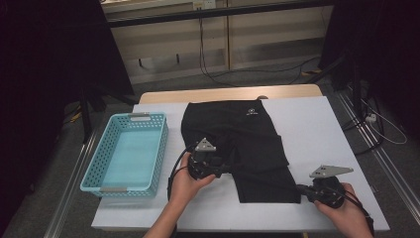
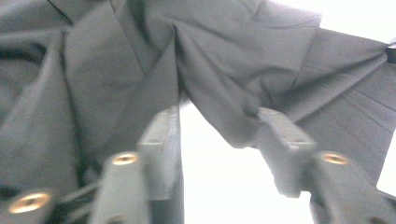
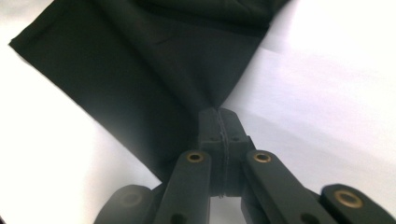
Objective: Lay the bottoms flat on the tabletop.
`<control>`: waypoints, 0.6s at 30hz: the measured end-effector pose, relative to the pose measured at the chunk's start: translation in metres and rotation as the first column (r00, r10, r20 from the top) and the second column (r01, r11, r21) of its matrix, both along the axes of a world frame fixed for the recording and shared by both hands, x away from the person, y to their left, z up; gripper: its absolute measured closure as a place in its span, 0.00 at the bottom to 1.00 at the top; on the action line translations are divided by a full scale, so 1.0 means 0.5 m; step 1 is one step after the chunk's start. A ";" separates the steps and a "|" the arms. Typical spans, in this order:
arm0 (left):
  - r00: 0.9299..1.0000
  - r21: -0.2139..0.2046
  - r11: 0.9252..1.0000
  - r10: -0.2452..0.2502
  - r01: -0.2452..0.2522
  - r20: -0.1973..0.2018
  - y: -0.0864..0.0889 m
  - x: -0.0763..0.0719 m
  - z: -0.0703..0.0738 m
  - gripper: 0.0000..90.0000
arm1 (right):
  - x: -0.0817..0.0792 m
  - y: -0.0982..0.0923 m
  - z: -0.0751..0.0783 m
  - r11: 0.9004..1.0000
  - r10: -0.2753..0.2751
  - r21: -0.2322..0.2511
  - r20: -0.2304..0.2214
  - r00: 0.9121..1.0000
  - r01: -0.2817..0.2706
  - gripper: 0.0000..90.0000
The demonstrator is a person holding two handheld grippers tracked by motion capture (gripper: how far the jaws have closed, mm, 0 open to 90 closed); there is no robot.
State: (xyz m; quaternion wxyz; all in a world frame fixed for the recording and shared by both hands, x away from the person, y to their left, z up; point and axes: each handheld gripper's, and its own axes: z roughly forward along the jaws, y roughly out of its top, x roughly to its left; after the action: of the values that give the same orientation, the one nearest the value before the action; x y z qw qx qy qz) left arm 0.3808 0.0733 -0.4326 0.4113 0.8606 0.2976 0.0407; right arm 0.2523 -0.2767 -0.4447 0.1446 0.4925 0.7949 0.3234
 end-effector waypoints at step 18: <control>0.999 0.016 1.000 -0.007 0.007 0.037 0.026 -0.006 0.005 0.28 | 0.076 0.031 -0.007 0.999 -0.044 -0.026 0.050 0.998 0.046 0.79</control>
State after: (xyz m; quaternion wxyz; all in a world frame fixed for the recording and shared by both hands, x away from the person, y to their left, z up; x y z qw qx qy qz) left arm 0.3777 0.0861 -0.4299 0.4098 0.8641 0.2866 0.0576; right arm 0.2903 -0.2614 -0.4480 0.1779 0.5001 0.7843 0.3212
